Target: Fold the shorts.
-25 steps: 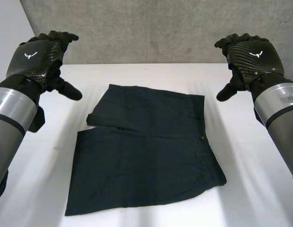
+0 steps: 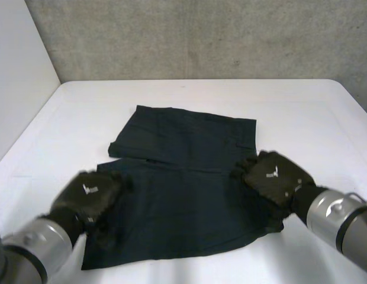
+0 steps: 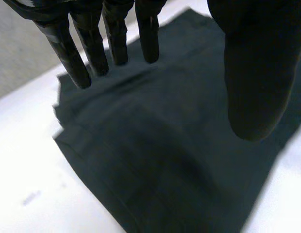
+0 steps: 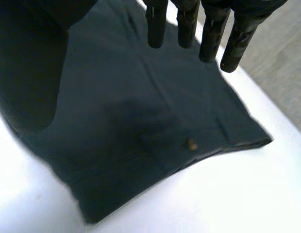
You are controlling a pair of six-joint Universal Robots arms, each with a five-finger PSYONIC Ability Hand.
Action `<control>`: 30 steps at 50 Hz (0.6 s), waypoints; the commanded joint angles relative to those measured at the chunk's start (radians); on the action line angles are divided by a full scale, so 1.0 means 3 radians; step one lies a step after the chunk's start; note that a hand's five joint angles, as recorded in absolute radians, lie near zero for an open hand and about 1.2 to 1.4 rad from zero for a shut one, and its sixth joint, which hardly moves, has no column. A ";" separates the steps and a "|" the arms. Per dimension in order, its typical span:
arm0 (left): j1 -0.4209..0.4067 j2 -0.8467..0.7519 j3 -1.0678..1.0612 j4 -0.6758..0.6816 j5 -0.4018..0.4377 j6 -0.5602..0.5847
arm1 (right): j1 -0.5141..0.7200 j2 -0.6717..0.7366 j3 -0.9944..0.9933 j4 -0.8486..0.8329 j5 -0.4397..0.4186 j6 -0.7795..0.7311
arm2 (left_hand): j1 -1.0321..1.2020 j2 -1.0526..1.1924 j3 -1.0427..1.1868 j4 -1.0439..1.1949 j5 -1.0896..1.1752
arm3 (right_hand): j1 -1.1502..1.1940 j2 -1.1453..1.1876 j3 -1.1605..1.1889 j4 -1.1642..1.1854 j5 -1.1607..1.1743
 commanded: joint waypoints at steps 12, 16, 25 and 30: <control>-0.0141 -0.0464 -0.0530 0.0699 -0.0354 0.0079 | -0.0334 0.0292 0.0921 -0.1116 -0.0214 -0.0062 | 0.0788 0.0811 0.0812 0.0805 0.0829 | 0.0883 0.0814 0.0836 0.0762 0.0754; -0.0141 -0.0495 -0.0535 0.0694 -0.0359 0.0079 | -0.0334 0.0395 0.0921 -0.1126 -0.0214 -0.0067 | 0.0788 0.0811 0.0812 0.0805 0.0829 | 0.1088 0.1020 0.1042 0.0967 0.0960; -0.0141 -0.0551 -0.0530 0.0694 -0.0364 0.0084 | -0.0339 0.0436 0.0942 -0.1284 -0.0250 -0.0067 | 0.0817 0.0840 0.0841 0.0834 0.0859 | 0.2162 0.2094 0.2115 0.2041 0.2034; -0.0141 -0.0551 -0.0535 0.0694 -0.0364 0.0084 | -0.0339 0.0461 0.0921 -0.1310 -0.0260 -0.0062 | 0.0974 0.0996 0.0998 0.0991 0.1015 | 0.3817 0.3749 0.3770 0.3696 0.3689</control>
